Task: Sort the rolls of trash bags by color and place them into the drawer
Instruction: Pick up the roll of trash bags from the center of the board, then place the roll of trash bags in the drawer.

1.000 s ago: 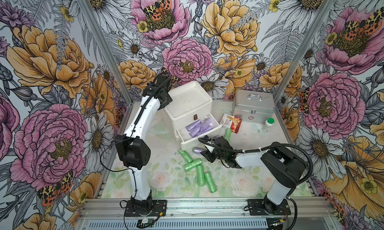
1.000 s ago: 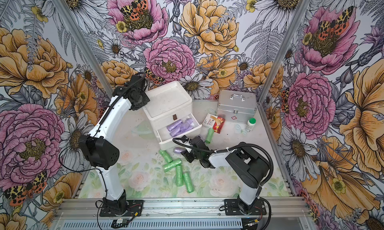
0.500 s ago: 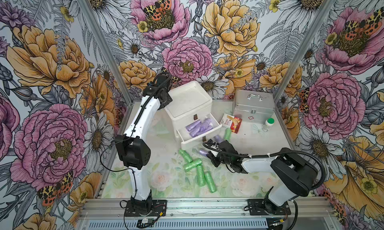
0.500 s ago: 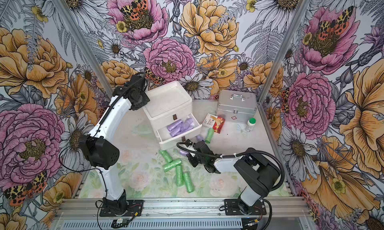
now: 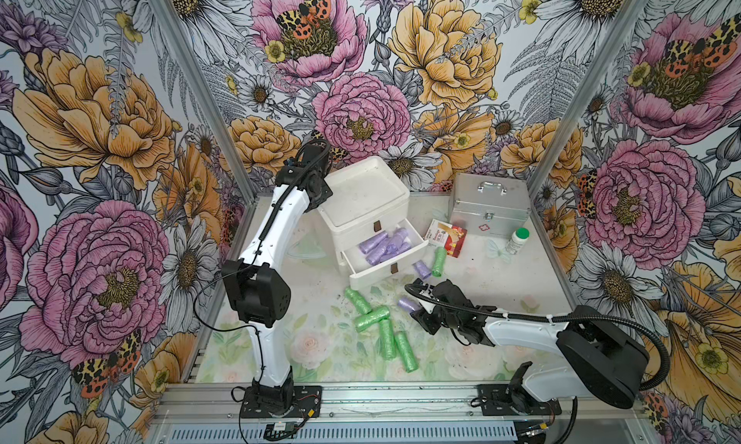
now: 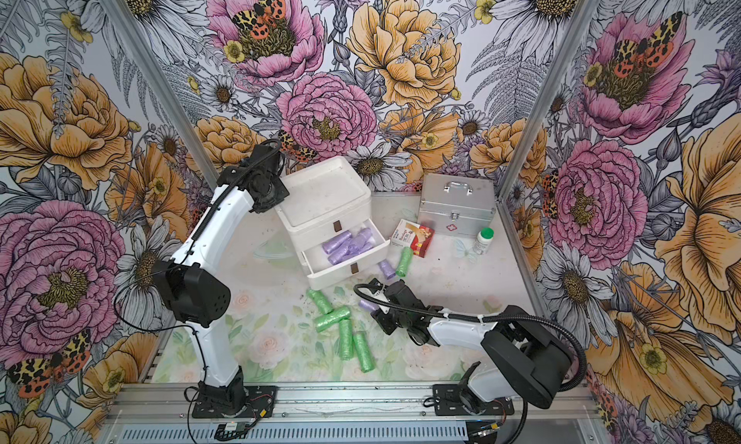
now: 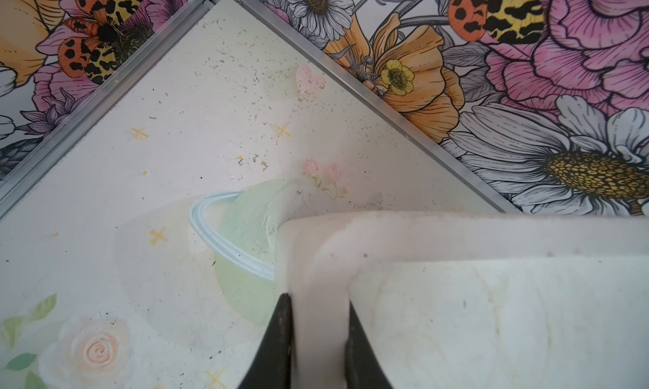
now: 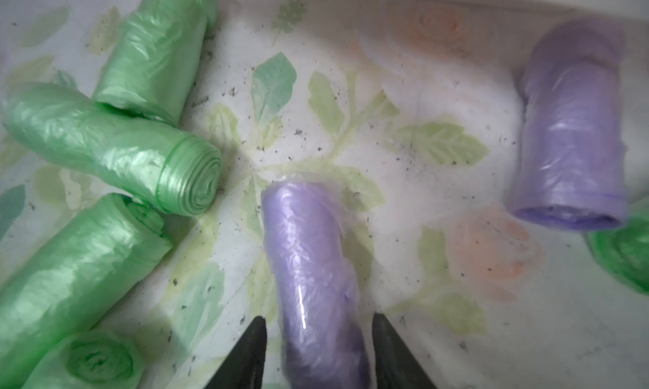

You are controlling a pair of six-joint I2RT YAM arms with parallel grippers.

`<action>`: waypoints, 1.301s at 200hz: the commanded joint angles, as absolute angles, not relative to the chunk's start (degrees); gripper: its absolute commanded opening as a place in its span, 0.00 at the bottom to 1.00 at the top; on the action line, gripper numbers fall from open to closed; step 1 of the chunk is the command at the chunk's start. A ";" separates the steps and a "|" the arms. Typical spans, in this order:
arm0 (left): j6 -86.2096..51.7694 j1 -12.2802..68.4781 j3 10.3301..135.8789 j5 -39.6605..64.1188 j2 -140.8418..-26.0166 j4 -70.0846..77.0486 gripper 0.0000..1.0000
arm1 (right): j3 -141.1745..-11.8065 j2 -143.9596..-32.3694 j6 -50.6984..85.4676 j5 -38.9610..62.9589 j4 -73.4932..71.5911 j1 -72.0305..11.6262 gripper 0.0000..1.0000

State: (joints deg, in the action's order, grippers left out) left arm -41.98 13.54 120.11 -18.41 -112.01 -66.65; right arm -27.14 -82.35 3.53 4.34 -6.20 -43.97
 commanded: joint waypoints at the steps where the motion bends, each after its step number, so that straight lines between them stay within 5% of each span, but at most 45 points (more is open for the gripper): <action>1: -50.18 14.42 116.17 0.00 -119.72 -67.19 0.00 | -30.81 -85.90 3.10 5.32 -3.54 -44.21 0.51; 43: -50.25 14.50 115.67 -0.07 -118.81 -67.22 0.00 | -32.15 -85.87 4.93 4.60 -2.68 -44.27 0.25; 122: -50.59 15.29 117.41 1.16 -119.20 -67.11 0.00 | -46.10 -61.16 8.71 7.62 17.86 -42.63 0.18; 193: -51.32 16.13 118.21 1.50 -119.75 -67.10 0.00 | -71.29 -77.65 33.59 3.92 24.70 -38.51 0.24; 260: -51.50 16.43 118.27 1.33 -119.18 -67.13 0.00 | -77.39 -89.58 46.91 -3.85 23.96 -42.51 0.24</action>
